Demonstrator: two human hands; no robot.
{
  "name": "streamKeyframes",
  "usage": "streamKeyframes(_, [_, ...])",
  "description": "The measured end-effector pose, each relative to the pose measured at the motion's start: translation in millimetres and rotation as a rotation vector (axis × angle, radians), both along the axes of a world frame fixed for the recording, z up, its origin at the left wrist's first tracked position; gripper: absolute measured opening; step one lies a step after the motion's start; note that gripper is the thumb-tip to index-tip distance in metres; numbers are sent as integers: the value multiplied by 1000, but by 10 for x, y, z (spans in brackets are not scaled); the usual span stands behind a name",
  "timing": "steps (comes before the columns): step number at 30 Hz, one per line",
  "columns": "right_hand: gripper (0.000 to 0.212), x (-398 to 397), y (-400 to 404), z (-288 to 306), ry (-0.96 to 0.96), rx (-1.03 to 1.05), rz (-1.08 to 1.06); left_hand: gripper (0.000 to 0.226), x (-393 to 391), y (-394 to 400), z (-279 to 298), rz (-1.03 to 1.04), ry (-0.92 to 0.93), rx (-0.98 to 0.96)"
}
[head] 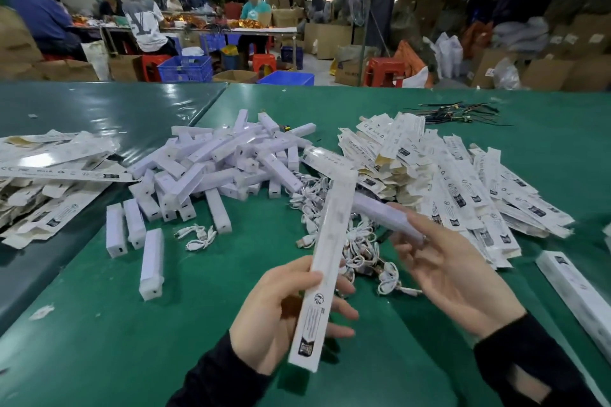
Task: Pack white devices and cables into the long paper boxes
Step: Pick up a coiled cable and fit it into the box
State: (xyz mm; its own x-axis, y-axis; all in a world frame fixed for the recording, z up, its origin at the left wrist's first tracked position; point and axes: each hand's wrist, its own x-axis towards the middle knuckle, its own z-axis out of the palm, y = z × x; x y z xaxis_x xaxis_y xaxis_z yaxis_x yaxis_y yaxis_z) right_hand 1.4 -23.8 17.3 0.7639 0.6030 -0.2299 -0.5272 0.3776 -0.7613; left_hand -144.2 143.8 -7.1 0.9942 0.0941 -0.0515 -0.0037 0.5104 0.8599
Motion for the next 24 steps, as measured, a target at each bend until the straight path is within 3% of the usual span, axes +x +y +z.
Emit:
streamKeyframes(2, [30, -46, 23, 46, -21, -7, -38, 48, -3, -22, -14, -51, 0, -39])
streamKeyframes(5, [34, -100, 55, 94, 102, 74, -128, 51, 4, -49, -47, -128, -6, -46])
streamKeyframes(9, [42, -134, 33, 109, 313, 261, 3, 46, 16, -95, -36, -150, 40, -14])
streamKeyframes(14, [50, -157, 89, 58, 56, 81, 109, 30, 40, -134, -20, -37, 38, 130])
streamKeyframes(19, [46, -192, 154, 65, -117, 94, -64, 47, 23, -123, -40, -84, -9, 152])
streamKeyframes(22, [45, -258, 191, 66, -155, 61, -45, 62, 7, -129, -33, -162, -44, 152])
streamKeyframes(24, [45, -306, 226, 55, -180, 40, -13, 61, 8, -149, -32, -150, -44, 179])
